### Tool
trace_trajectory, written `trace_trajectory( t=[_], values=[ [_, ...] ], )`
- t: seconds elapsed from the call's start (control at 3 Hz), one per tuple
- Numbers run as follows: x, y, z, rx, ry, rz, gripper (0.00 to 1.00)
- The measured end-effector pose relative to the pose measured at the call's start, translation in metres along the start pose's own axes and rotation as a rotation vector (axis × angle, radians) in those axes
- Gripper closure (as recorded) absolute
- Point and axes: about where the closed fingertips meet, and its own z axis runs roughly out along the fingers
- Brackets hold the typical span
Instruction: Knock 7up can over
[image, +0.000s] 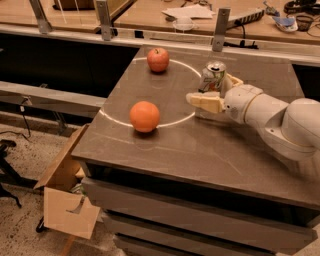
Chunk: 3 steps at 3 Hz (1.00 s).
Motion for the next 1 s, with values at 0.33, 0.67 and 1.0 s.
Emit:
trace_trajectory(
  t=[0.33,0.67,1.0],
  values=[
    [-0.003,0.0,0.014,-0.013,-0.017,-0.011,0.49],
    [-0.023,-0.001,0.017,-0.052,-0.087,-0.132,0.72],
    [-0.071,0.005,0.01,-0.107,-0.225,-0.452,1.0]
  ],
)
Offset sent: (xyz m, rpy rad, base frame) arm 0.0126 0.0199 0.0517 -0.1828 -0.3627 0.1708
